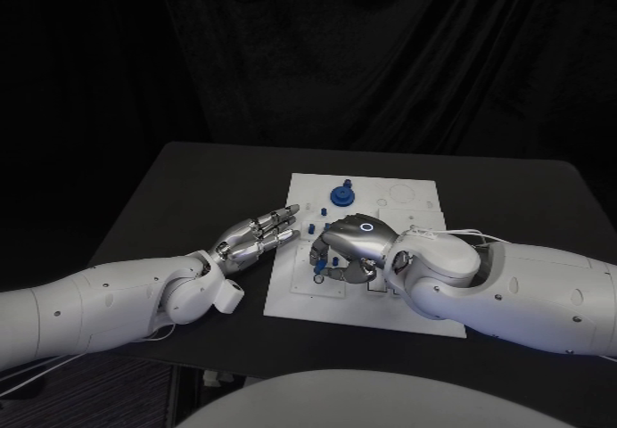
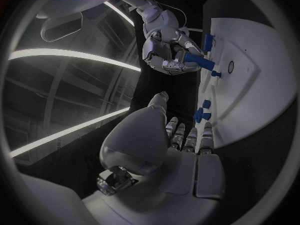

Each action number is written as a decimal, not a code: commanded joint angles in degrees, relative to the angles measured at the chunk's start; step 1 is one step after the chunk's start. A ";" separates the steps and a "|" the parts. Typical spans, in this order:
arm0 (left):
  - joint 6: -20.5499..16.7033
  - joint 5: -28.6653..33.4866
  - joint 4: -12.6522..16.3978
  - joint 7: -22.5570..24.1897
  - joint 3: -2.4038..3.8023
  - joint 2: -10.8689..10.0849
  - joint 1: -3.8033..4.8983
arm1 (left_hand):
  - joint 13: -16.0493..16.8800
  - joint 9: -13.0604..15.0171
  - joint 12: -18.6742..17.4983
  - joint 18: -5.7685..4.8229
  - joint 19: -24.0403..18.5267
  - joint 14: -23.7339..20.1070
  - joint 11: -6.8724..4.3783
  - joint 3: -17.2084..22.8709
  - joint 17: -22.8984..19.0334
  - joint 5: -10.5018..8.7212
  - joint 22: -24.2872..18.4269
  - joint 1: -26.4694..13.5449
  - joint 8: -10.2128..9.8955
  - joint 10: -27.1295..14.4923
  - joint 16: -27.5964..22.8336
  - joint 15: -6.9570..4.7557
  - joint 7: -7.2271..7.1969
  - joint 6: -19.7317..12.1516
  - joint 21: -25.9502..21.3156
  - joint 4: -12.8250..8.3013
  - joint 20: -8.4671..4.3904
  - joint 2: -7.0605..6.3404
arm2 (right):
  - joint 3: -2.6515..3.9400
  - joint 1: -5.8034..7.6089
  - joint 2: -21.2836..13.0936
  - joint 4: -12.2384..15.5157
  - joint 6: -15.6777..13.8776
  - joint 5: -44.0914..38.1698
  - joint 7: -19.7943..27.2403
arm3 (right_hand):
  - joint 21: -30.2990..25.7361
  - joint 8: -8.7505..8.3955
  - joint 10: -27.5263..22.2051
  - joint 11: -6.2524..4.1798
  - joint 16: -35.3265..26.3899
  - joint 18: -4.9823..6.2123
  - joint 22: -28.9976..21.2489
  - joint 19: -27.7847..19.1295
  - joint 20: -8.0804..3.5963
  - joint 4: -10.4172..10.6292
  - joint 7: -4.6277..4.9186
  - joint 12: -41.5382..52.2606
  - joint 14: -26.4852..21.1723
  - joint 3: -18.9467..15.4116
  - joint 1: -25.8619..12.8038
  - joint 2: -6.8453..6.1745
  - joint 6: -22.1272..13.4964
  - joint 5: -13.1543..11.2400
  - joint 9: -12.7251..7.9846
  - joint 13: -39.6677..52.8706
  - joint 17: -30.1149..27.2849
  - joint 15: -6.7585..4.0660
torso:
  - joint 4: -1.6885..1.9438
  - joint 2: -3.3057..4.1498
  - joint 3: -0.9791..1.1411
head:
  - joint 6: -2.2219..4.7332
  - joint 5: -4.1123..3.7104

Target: Assemble the parts on the task board

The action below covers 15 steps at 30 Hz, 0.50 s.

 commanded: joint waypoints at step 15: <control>0.01 0.31 -0.04 6.80 0.05 0.22 -0.10 | 0.04 0.06 0.32 0.98 0.00 -0.01 -0.22 0.19 -0.08 0.34 -0.06 -0.74 0.30 0.02 -0.21 -0.47 -0.05 0.31 0.06 0.24 -0.55 -0.07 | 0.04 -1.95 1.76 -2.68 3.22 -3.27 -0.25 | 0.34 -0.23 0.47 0.09 0.17 -0.44 8.65 0.36 0.08 -0.41 -0.37 -0.33 0.33 -0.04 -0.39 -0.21 0.25 0.09 5.00 0.09 -0.09 0.14 | -0.07 0.04 0.00 | -0.01 -0.16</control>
